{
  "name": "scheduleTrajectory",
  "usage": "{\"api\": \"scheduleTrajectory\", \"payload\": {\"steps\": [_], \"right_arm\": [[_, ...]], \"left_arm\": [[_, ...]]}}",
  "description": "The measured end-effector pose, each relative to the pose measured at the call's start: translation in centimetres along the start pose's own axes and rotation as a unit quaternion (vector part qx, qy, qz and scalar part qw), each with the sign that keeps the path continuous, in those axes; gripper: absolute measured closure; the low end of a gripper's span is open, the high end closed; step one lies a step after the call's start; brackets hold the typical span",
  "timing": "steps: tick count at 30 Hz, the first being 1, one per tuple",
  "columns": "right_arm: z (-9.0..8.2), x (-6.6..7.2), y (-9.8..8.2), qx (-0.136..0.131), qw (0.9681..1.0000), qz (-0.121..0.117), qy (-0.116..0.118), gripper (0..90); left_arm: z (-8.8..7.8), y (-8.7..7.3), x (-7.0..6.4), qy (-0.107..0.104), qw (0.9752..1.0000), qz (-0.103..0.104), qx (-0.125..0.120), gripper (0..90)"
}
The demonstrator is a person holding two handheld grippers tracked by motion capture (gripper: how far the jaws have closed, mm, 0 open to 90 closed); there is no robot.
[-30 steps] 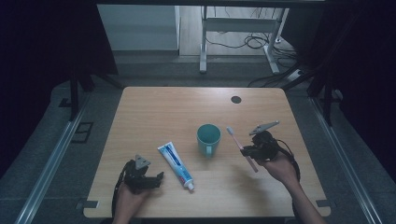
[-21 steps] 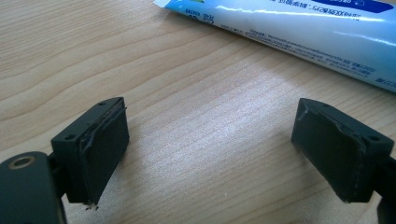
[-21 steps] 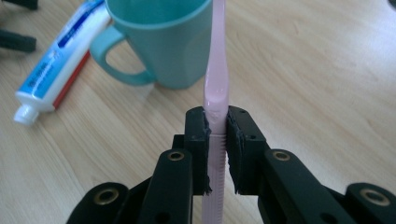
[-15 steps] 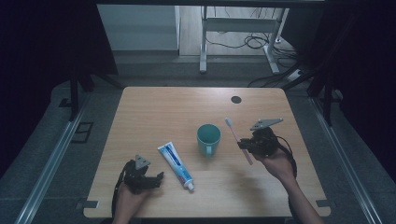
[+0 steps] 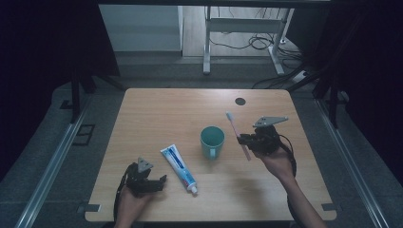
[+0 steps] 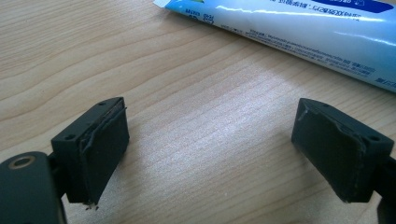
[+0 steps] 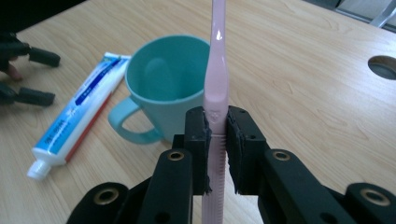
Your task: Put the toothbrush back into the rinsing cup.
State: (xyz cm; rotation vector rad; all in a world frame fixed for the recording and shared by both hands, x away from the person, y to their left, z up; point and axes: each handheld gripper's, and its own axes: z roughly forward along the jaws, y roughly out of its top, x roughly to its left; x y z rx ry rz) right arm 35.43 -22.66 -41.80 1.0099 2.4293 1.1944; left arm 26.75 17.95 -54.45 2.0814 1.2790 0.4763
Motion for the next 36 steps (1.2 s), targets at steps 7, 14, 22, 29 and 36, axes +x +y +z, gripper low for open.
{"api": "scheduleTrajectory", "payload": {"steps": [7, 14, 22, 29, 36], "right_arm": [[0.3, 0.1, 0.8, -0.017, 0.9999, 0.002, 0.0, 78.6], [0.6, 0.2, 1.6, -0.028, 0.9996, 0.004, 0.003, 78.6], [1.1, 0.4, 2.6, -0.041, 0.9991, 0.005, 0.005, 78.6], [1.7, 0.4, 3.4, -0.049, 0.9987, 0.008, 0.011, 78.6], [2.2, 0.3, 4.2, -0.056, 0.9982, 0.015, 0.017, 78.6]], "left_arm": [[0.0, 0.0, 0.0, 0.0, 1.0, -0.001, 0.0, 11.3], [0.0, 0.0, 0.0, 0.0, 1.0, 0.0, 0.0, 11.3], [0.0, 0.0, 0.0, 0.0, 1.0, 0.0, 0.0, 11.3], [0.0, 0.0, 0.0, 0.0, 1.0, 0.0, 0.0, 11.3], [0.0, 0.0, 0.0, 0.0, 1.0, -0.001, 0.0, 11.3]]}}
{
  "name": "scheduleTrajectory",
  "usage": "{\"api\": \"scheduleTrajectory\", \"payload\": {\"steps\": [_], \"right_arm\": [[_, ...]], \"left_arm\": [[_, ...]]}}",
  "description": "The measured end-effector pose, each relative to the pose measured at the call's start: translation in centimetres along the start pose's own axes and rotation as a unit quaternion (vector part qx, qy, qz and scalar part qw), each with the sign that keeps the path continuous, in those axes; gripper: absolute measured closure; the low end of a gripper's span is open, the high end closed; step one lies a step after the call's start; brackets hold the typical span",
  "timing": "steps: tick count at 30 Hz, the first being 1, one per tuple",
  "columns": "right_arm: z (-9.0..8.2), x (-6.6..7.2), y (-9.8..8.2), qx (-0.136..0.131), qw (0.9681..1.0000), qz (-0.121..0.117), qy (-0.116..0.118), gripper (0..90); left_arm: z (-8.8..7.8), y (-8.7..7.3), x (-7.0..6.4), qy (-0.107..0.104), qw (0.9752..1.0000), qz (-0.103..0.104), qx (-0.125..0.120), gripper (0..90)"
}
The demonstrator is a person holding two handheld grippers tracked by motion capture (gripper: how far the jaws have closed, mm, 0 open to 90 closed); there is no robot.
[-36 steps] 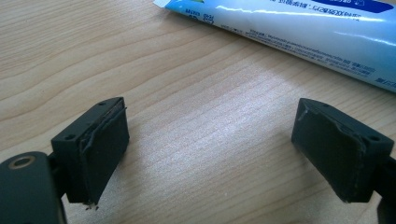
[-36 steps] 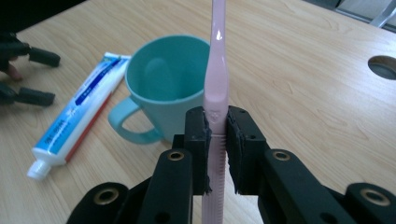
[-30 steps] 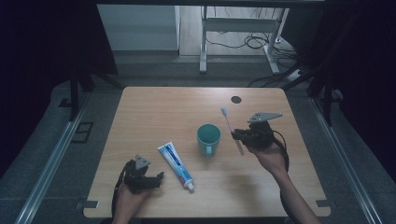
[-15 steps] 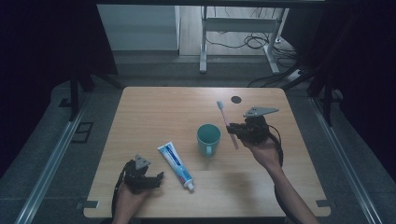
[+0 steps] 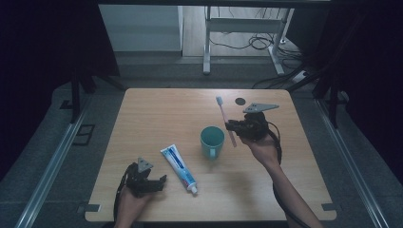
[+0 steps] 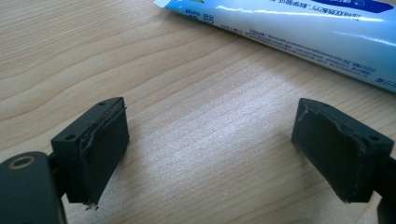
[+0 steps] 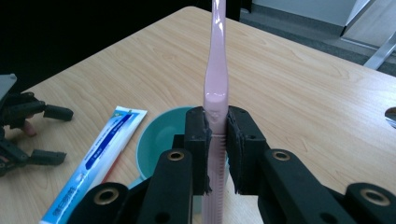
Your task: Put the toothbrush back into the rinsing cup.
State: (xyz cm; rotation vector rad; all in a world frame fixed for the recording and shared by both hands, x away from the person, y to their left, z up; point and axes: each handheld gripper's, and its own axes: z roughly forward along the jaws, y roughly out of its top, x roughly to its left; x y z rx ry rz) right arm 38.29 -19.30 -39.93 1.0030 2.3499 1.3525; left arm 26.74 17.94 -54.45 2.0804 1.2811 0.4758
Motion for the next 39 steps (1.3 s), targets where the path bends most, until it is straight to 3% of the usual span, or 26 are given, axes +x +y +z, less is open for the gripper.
{"api": "scheduleTrajectory", "payload": {"steps": [19, 39], "right_arm": [[1.4, 0.9, 2.0, -0.018, 0.9998, -0.008, 0.003, 78.6], [3.3, 1.7, 2.4, -0.027, 0.9995, -0.019, 0.003, 78.6]], "left_arm": [[0.0, 0.0, 0.0, 0.0, 1.0, 0.0, 0.0, 11.3], [0.0, 0.0, 0.0, 0.0, 1.0, 0.0, 0.0, 11.3]]}}
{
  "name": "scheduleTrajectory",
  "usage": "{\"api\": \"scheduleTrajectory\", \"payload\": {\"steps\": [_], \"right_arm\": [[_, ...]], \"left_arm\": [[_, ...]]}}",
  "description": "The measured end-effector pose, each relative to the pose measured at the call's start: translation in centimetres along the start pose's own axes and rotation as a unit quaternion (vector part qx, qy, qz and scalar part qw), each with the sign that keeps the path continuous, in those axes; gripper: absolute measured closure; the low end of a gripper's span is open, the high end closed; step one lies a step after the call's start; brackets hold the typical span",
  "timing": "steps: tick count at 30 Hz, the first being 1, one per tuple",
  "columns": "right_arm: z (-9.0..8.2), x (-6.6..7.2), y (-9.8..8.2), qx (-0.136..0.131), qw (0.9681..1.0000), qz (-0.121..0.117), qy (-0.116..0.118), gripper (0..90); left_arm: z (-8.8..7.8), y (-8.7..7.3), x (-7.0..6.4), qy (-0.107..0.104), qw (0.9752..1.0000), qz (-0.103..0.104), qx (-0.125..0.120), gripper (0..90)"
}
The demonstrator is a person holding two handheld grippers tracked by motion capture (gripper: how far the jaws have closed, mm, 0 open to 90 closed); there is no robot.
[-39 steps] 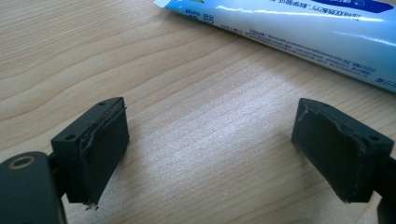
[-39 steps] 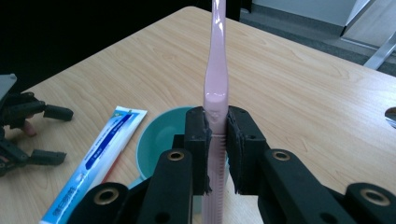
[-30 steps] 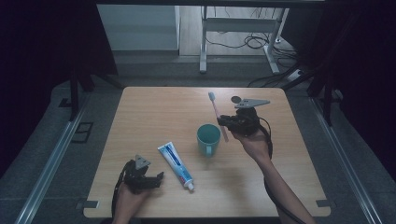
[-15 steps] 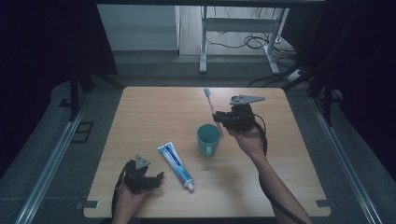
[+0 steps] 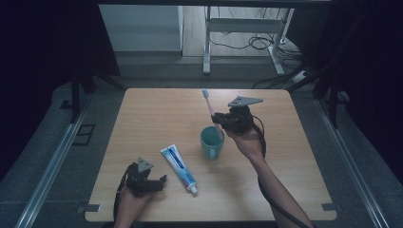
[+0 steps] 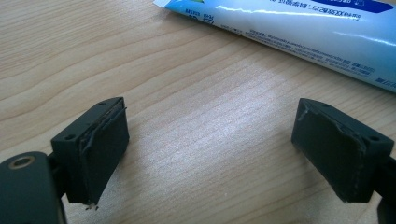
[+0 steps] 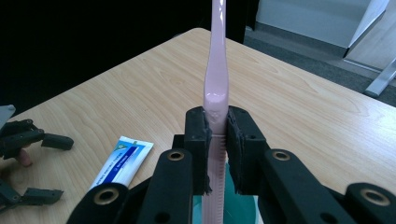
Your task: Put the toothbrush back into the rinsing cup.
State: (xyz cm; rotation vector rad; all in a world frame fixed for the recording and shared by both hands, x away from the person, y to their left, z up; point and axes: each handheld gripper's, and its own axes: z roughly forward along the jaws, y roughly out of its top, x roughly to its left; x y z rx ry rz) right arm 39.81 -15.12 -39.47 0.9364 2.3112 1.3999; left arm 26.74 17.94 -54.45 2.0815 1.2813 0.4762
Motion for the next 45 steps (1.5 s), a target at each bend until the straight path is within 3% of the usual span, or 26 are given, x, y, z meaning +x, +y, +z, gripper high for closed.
{"api": "scheduleTrajectory", "payload": {"steps": [17, 45], "right_arm": [[1.7, 0.3, -1.8, 0.01, 0.9999, -0.013, 0.001, 78.6], [3.6, -0.1, -4.6, 0.028, 0.9996, -0.006, 0.001, 78.5]], "left_arm": [[0.0, 0.0, 0.0, -0.001, 1.0, 0.0, 0.0, 11.3], [0.0, 0.0, 0.0, -0.001, 1.0, 0.001, 0.0, 11.3]]}}
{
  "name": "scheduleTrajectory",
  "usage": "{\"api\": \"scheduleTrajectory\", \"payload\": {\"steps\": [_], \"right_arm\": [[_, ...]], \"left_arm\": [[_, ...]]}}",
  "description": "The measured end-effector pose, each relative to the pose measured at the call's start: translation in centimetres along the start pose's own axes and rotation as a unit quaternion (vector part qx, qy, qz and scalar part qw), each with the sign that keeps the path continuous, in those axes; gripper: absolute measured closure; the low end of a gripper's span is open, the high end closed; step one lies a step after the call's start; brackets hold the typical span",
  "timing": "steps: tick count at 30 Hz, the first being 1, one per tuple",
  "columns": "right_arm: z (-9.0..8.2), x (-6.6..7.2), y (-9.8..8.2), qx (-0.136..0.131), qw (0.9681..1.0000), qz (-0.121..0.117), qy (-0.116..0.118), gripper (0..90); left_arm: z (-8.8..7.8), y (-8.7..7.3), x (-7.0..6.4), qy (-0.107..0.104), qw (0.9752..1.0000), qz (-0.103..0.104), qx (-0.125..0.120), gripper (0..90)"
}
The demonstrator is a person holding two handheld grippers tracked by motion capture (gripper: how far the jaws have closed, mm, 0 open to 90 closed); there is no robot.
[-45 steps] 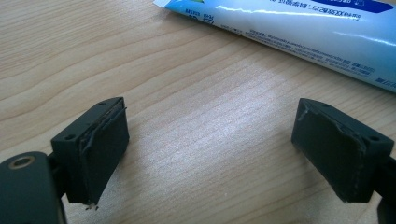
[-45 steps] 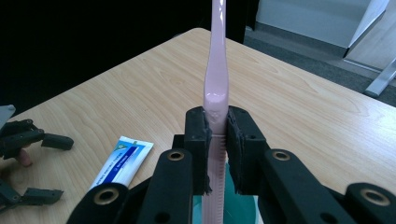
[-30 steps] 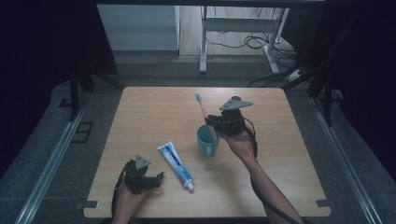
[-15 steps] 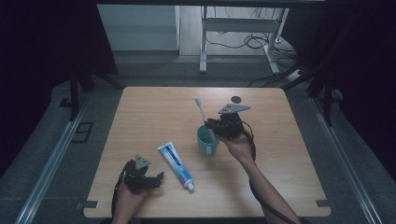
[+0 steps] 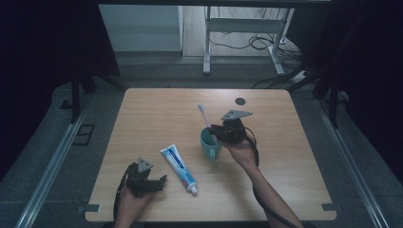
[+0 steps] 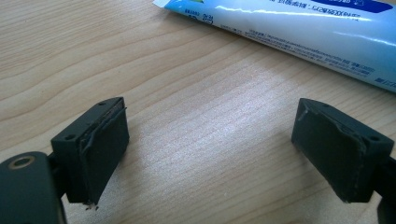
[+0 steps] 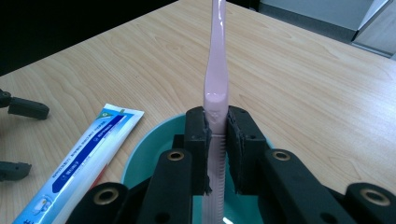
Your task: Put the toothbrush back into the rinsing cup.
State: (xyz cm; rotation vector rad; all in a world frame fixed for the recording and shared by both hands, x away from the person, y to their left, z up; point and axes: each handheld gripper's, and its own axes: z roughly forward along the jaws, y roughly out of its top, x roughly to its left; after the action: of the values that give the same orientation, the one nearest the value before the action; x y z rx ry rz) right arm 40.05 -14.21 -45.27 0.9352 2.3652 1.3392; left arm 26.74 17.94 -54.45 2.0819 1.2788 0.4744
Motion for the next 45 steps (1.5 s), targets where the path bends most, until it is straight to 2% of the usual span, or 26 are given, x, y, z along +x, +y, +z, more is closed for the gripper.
{"api": "scheduleTrajectory", "payload": {"steps": [20, 39, 45], "right_arm": [[1.8, 0.6, -1.5, 0.039, 0.9992, -0.001, 0.001, 78.2], [2.1, 0.3, -1.7, 0.059, 0.9982, 0.012, 0.003, 77.2], [2.0, 0.3, -1.8, 0.058, 0.9982, 0.013, 0.003, 73.4]], "left_arm": [[0.0, 0.0, 0.0, 0.001, 1.0, -0.003, 0.0, 11.3], [0.0, 0.0, 0.0, 0.0, 1.0, -0.003, 0.0, 11.3], [0.0, 0.0, 0.0, 0.0, 1.0, -0.003, 0.0, 11.3]]}}
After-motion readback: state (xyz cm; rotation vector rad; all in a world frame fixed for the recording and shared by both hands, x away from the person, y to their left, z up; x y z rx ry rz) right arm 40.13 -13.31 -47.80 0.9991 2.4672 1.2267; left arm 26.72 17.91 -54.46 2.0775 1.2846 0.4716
